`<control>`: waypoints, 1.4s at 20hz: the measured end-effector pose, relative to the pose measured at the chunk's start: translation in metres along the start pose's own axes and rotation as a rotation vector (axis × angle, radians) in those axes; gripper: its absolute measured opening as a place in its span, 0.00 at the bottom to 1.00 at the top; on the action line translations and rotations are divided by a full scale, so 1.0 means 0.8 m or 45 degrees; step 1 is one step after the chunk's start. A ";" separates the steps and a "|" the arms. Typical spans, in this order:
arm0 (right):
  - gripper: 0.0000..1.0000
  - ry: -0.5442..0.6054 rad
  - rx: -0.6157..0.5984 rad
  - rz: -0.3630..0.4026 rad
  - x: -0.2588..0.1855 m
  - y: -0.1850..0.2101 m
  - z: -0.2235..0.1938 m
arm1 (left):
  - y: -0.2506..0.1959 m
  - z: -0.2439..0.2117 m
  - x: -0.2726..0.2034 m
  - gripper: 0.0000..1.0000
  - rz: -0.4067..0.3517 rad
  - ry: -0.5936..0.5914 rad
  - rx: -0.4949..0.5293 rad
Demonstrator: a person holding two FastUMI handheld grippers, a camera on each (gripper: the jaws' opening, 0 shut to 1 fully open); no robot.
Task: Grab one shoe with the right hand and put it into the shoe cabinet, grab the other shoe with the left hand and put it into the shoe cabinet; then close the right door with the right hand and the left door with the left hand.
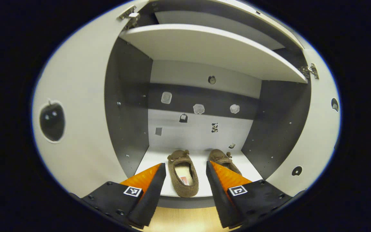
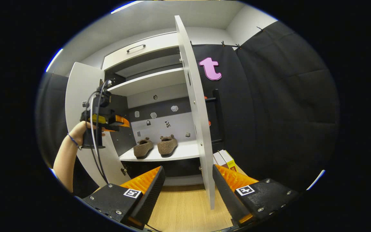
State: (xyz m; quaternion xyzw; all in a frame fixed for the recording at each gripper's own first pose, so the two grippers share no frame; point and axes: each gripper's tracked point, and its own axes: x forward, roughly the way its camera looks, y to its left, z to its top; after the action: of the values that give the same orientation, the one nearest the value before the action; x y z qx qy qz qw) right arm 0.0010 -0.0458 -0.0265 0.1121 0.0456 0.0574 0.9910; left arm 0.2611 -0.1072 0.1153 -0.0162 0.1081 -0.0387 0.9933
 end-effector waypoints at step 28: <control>0.92 0.044 -0.146 -0.139 0.118 -0.184 -0.049 | 0.157 -0.029 -0.399 0.96 0.349 -0.415 -0.012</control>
State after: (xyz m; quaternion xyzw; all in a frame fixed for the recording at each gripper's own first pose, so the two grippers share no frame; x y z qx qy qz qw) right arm 0.1054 -0.1684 -0.1056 0.0515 0.0655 0.0077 0.9965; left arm -0.0456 0.0433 0.1554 -0.0121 -0.0527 0.1004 0.9935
